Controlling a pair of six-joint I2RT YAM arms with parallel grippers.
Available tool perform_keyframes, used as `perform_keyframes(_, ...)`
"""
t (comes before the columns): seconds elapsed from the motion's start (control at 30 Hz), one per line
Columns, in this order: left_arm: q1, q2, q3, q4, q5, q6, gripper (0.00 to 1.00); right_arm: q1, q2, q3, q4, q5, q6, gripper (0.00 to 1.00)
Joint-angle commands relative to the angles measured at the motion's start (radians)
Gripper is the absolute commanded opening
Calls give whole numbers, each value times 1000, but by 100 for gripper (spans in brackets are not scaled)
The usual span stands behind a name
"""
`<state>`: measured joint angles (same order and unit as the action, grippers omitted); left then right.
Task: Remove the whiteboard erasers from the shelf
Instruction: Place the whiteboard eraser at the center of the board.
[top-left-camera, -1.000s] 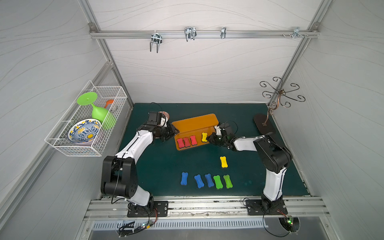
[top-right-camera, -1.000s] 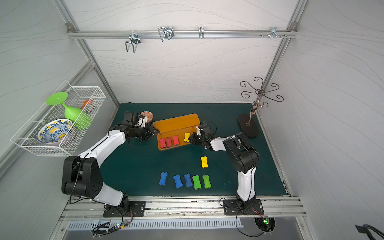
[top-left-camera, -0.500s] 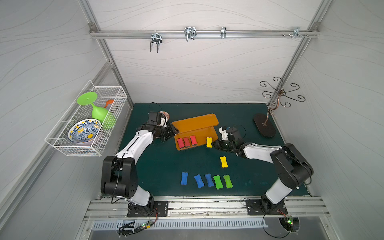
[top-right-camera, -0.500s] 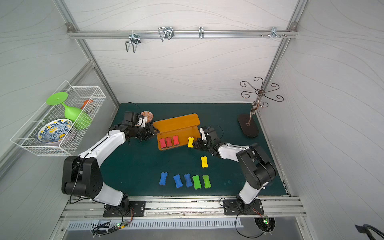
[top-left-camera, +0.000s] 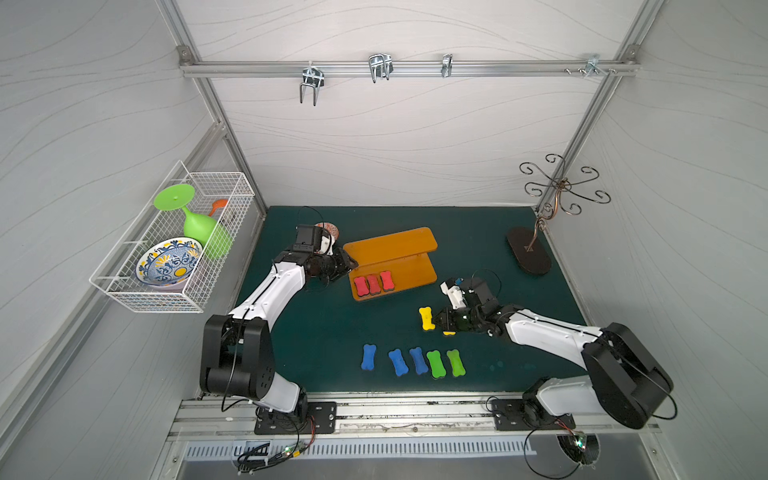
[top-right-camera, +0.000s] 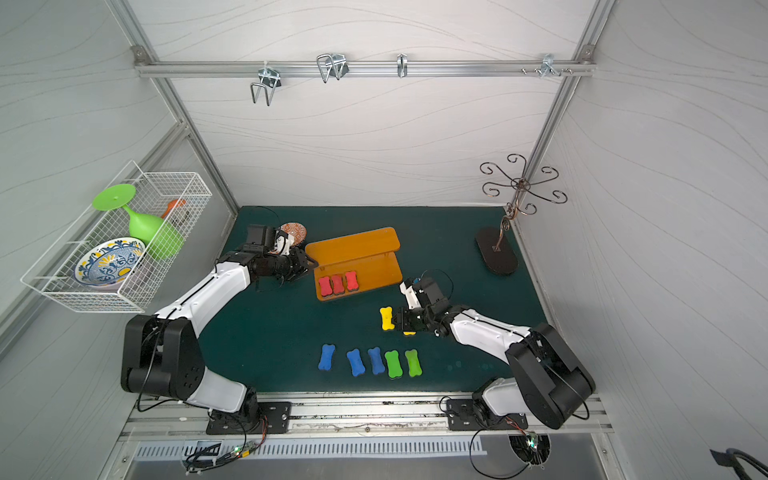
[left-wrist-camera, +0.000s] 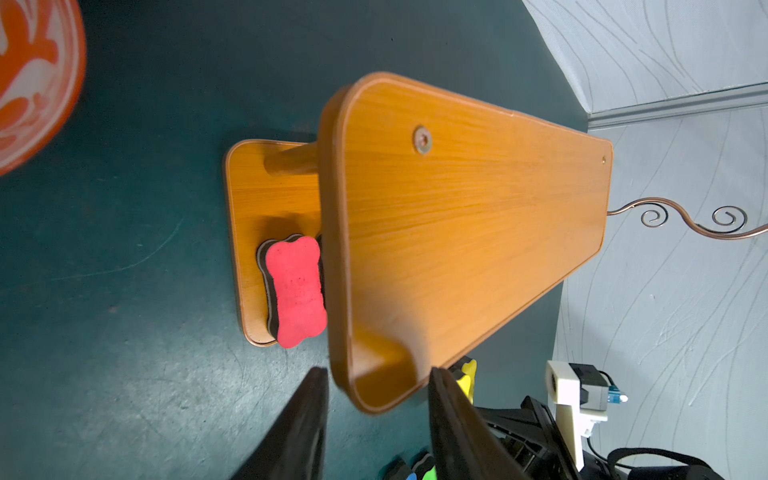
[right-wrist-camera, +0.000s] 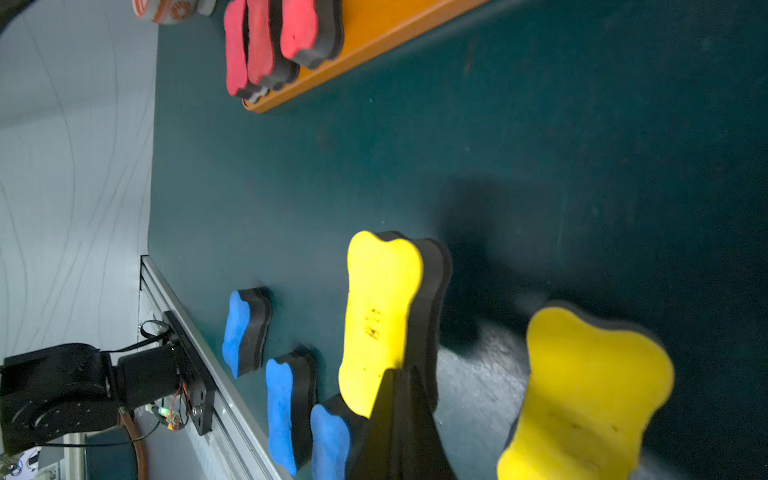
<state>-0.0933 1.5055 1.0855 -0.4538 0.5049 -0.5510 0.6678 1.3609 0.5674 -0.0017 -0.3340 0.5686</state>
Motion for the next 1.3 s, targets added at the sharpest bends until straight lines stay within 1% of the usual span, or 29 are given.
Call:
perform_keyframes(0.0, 6, -27, 0, 14, -12, 20, 43, 24, 5, 1, -49, 7, -39, 0)
perform_keyframes(0.13, 6, -28, 1, 11, -14, 23, 43, 31, 12, -9, -50, 16, -38, 0)
perform_keyframes(0.33, 6, -31, -1, 10, -17, 23, 43, 43, -18, -33, -57, 89, -10, 0)
perform_keyframes(0.73, 6, -48, -9, 5, -22, 23, 44, 55, 38, -22, -15, 93, -4, 0)
perform_keyframes(0.87, 6, -54, -10, 2, -23, 23, 45, 55, 47, -21, -11, 95, -1, 2)
perform_keyframes(0.9, 6, -57, -11, 1, -24, 23, 45, 57, 47, -21, -11, 97, 2, 4)
perform_keyframes(0.93, 6, -59, -10, -2, -26, 23, 45, 58, 45, -21, -11, 99, 2, 8)
perform_keyframes(0.97, 5, -63, -9, -5, -26, 25, 45, 60, 43, -21, -13, 99, 4, 13)
perform_keyframes(1.1, 5, -91, -10, -33, -39, 34, 46, 61, 14, -17, -34, 108, 5, 25)
perform_keyframes(1.27, 4, -165, -6, -115, -87, 59, 48, 62, -25, 4, -71, 105, 0, 39)
